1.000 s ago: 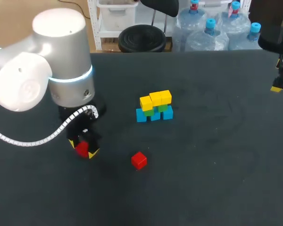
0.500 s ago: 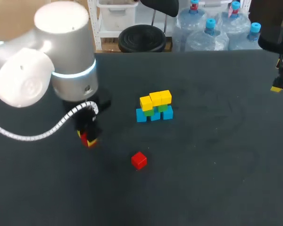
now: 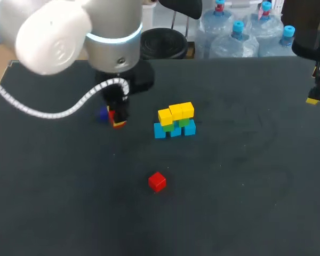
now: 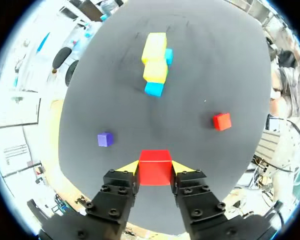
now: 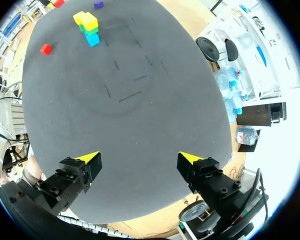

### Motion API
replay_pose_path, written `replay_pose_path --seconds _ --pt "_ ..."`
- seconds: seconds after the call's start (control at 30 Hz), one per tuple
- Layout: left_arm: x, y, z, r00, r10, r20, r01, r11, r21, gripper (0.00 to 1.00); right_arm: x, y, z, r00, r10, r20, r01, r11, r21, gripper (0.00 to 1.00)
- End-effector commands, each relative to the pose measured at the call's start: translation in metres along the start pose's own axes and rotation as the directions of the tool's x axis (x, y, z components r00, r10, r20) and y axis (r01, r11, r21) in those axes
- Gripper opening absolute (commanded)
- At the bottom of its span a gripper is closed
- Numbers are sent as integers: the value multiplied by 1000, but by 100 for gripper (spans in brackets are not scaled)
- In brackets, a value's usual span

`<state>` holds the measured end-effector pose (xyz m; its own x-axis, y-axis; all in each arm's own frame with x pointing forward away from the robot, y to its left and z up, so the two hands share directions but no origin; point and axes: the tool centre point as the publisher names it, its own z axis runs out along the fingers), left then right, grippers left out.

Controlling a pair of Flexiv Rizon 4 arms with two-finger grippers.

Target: Place the blue cubes, place green cubes on the blue cubes, place the yellow cubes on the green cubes, then place the red cubes on the yellow cubes, and place purple cube on the red cubes.

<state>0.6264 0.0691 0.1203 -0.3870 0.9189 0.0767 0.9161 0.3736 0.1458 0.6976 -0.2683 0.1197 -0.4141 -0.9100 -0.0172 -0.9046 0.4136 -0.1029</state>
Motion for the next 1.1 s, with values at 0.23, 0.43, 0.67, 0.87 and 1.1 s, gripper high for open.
replay_pose_path --seconds 0.23,0.43,0.67,0.87,1.1 --pt "-16 8 0 995 3 -97 -2 1000 14 0 0 -1 1 1000 -1 1 1 1000 -1 100" --pt "-11 9 -6 997 -10 -77 10 1000 4 0 0 -1 1 1000 -1 1 1 1000 -1 100" --pt "-61 29 -13 992 127 -14 -127 992 -14 0 0 -1 1 1000 -1 1 1 1000 -1 100" --pt "-91 32 -12 983 183 21 -183 983 -4 0 0 -1 1 1000 -1 1 1 1000 -1 100" --pt "-104 28 -10 980 196 20 -196 980 21 0 0 -1 1 1000 -1 1 1 1000 -1 100"
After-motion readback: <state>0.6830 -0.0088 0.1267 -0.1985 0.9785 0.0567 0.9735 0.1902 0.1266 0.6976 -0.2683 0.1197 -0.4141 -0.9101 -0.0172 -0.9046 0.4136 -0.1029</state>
